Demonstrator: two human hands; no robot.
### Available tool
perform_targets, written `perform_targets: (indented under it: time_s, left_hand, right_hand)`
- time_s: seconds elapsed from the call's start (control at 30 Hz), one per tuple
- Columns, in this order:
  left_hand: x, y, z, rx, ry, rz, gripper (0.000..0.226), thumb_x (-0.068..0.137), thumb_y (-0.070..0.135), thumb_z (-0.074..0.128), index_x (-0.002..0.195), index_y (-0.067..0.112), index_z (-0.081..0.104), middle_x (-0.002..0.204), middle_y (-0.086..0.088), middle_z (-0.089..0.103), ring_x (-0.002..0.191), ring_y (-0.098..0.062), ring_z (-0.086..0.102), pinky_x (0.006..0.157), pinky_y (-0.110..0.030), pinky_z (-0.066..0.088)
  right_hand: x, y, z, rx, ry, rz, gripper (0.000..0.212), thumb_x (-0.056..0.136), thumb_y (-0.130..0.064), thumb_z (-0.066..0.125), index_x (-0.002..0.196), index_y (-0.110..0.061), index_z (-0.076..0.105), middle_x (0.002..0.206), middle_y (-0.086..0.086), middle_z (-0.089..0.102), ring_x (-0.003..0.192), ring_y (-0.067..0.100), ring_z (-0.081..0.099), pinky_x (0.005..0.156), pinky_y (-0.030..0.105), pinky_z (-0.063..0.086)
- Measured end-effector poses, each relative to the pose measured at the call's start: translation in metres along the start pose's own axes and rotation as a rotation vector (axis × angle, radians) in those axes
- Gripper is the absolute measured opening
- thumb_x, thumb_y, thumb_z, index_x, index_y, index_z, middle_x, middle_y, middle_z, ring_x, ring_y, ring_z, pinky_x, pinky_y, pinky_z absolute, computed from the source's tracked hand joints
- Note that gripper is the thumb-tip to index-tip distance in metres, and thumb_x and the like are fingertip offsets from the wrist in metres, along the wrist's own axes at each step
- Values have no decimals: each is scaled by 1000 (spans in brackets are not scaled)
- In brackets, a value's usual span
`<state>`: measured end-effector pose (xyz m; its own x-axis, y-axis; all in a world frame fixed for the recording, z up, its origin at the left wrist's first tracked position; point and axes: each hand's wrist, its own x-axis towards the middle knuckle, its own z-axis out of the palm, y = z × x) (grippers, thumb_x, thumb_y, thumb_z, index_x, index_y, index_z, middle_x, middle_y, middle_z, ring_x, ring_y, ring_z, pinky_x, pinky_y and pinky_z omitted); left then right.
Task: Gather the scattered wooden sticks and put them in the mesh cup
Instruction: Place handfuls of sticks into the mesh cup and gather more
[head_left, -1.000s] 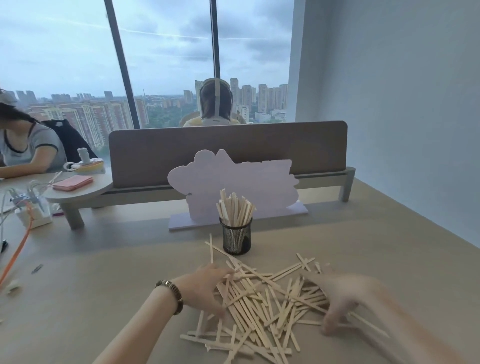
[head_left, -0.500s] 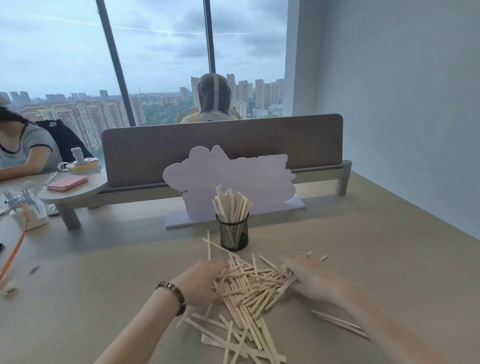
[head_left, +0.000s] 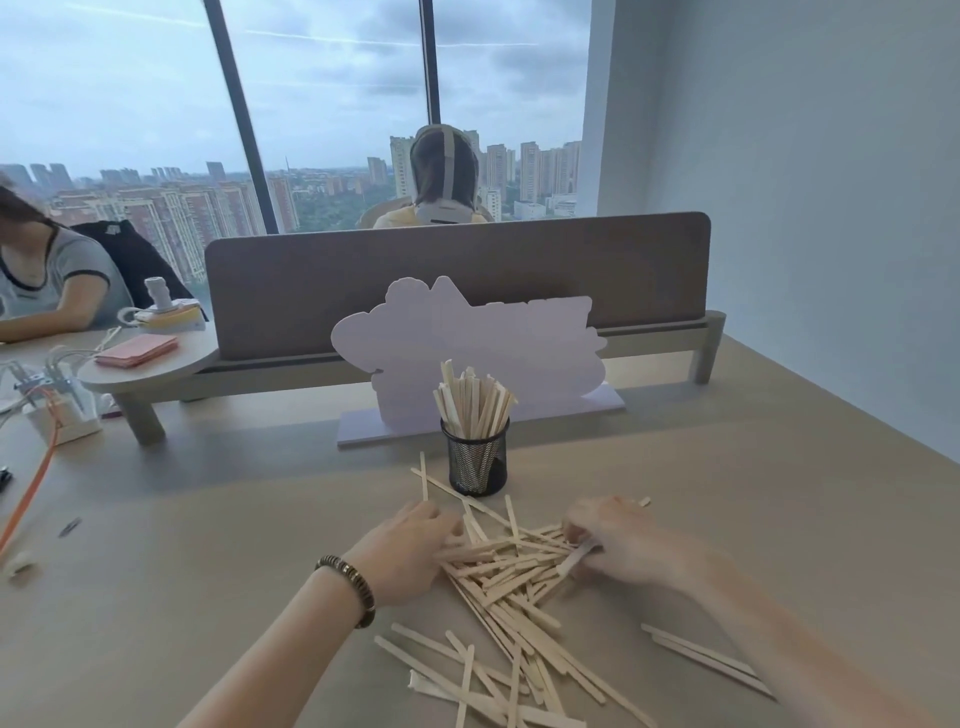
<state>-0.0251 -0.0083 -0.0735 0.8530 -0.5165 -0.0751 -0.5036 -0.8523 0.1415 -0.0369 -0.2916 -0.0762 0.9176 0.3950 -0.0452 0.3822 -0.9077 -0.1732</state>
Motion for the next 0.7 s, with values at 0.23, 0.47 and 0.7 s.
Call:
perform_targets:
  time_s: [0.23, 0.47, 0.7]
  left_hand:
    - [-1, 20, -5, 50, -47, 124, 46, 87, 2, 50, 129, 20, 51, 128, 0, 54, 119, -21, 49, 101, -37, 42]
    - [-1, 26, -4, 133, -50, 69, 28, 87, 3, 48, 113, 13, 49, 118, -7, 56, 110, -26, 51, 88, -35, 42]
    - [-3, 16, -8, 101, -43, 7, 13, 91, 18, 44, 101, 16, 52, 115, -7, 56, 109, -25, 52, 89, -35, 43]
  right_hand:
    - [1, -4, -2, 11, -9, -41, 25, 84, -36, 70, 106, -25, 66, 100, -8, 54, 95, 14, 51, 79, 31, 42]
    - [-3, -2, 2, -14, 15, -42, 15, 87, -34, 64, 97, -23, 63, 106, -2, 57, 101, 21, 54, 75, 28, 33]
    - [-11, -6, -6, 67, 56, -12, 4, 92, -24, 59, 88, -23, 58, 99, 0, 61, 97, 23, 57, 79, 32, 39]
